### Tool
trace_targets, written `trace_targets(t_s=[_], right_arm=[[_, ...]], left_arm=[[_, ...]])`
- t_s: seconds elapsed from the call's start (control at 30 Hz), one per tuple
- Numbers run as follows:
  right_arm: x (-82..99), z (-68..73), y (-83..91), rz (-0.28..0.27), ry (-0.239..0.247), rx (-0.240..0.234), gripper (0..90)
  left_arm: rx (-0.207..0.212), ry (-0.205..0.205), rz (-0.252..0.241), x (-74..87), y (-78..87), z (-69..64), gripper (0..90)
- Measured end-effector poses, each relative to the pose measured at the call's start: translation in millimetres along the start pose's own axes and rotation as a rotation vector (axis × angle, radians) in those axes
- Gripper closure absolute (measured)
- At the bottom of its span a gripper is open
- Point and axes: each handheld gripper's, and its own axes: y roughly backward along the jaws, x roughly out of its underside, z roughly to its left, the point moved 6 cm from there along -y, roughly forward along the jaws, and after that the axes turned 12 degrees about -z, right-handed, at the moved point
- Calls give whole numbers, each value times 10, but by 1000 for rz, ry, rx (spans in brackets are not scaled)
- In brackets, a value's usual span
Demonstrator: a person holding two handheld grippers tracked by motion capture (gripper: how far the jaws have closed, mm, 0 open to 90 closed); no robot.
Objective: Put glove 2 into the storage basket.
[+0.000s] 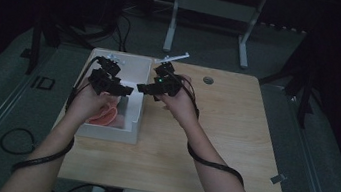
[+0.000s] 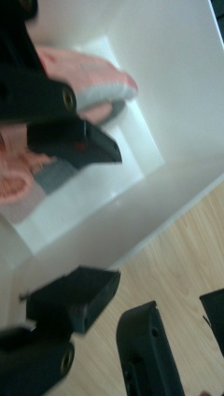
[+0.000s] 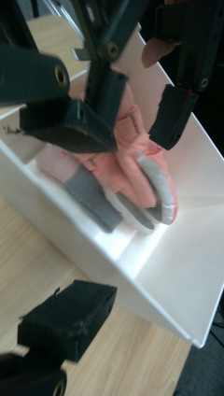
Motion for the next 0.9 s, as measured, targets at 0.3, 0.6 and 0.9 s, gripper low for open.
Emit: trace_targets(t_s=[0.3,0.6,0.9], right_arm=[[210,-326,385,-35,0,26,168],[494,-627,649,-28,35,78,152],[777,-771,772,-30,45,84,153]], left_arm=[[131,-26,-12,-17,-165,-322,137],[209,-62,-41,-14,-276,-637,7],[283,-130,-92,-7,-291,-1051,8]])
